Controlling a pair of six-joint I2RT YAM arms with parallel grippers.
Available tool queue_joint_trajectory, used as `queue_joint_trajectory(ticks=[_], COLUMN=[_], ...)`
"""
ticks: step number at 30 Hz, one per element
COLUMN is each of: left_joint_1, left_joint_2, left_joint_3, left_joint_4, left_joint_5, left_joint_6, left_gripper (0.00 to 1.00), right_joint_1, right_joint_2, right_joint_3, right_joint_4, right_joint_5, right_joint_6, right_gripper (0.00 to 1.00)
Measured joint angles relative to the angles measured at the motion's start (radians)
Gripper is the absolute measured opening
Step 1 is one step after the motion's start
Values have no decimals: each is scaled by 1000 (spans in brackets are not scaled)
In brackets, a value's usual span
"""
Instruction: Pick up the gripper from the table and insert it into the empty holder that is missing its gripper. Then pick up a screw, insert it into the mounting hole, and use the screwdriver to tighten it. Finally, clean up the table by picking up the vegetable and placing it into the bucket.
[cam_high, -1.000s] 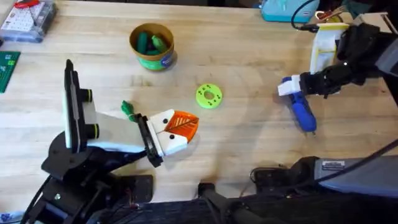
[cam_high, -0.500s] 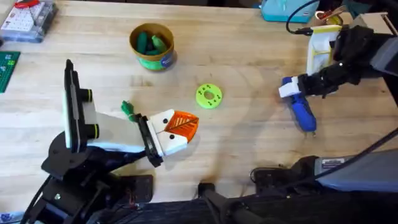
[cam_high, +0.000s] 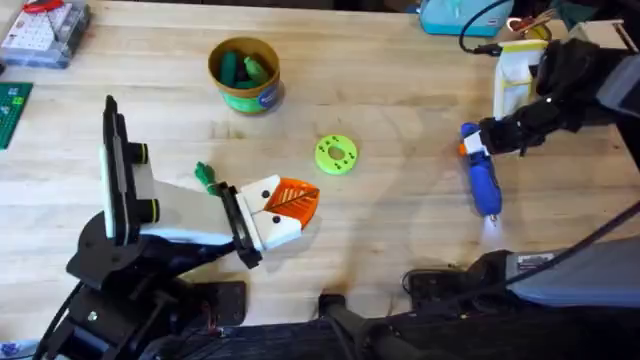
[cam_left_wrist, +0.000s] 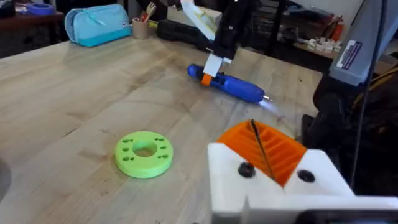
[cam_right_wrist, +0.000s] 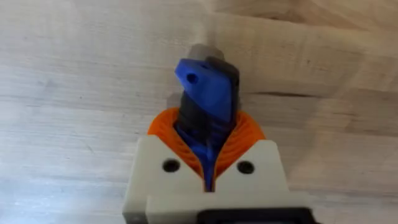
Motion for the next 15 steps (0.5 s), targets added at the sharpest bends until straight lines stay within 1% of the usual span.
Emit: queue_joint_trajectory(ticks=[4, 7, 11, 15], left_joint_1=[0, 0, 0, 0], left_joint_2=[0, 0, 0, 0], left_joint_3=[0, 0, 0, 0], left_joint_4=[0, 0, 0, 0], left_joint_5=[-2, -2, -2, -2], left_joint_6=[0, 0, 0, 0], left_gripper=[14, 14, 14, 14], right_joint_1=[1, 1, 1, 1], right_joint_2=[-51, -130, -232, -300], right_joint_3=[46, 81, 95, 95], right_joint_4=[-40, -68, -106, -133], right_joint_5=[-4, -8, -15, -29], right_joint_6=[58, 105, 154, 175], right_gripper=[26, 26, 26, 26])
